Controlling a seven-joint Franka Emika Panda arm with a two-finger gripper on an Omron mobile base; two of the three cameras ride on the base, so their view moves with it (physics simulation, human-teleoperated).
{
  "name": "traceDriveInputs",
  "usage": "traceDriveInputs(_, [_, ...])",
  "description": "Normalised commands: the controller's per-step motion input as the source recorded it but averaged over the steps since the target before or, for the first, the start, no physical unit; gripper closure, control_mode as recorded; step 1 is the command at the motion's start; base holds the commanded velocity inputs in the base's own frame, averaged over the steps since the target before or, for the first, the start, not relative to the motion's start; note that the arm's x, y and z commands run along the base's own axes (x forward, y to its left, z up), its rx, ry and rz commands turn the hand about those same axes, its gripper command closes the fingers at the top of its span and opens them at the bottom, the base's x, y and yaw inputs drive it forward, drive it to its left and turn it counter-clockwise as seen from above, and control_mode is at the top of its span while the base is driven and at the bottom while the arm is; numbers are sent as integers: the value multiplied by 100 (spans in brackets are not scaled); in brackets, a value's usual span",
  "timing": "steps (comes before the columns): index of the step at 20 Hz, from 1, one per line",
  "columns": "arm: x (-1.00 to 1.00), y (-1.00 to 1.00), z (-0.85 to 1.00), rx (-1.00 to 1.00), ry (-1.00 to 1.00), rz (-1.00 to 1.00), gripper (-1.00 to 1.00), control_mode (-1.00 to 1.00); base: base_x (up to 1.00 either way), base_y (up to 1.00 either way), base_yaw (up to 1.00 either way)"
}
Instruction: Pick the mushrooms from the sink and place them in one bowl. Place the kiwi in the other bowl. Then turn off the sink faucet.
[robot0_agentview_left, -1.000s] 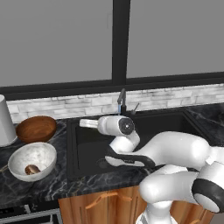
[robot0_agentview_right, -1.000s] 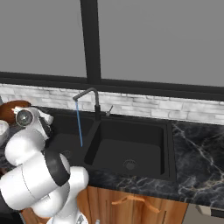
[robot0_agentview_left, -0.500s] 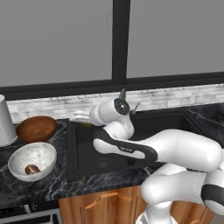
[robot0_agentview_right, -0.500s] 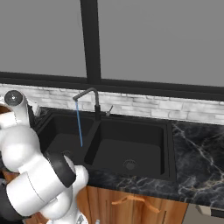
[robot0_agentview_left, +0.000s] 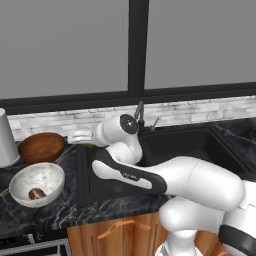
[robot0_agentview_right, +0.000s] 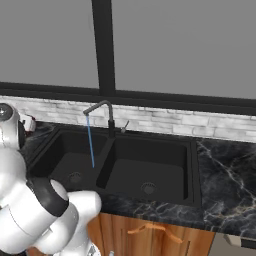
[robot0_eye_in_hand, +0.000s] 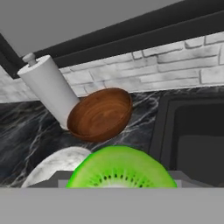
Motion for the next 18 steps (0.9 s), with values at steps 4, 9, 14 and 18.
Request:
traceDriveInputs(4, [3,47,0,-14,0,1,100,-100,0,0,0])
traceDriveInputs(9, [18,44,0,-10,0,2,100,-100,0,0,0])
traceDriveInputs(14, [34,28,0,-3,0,5,100,-100,0,0,0])
traceDriveInputs(18, [42,22,-8,-4,3,6,100,-100,0,0,0])
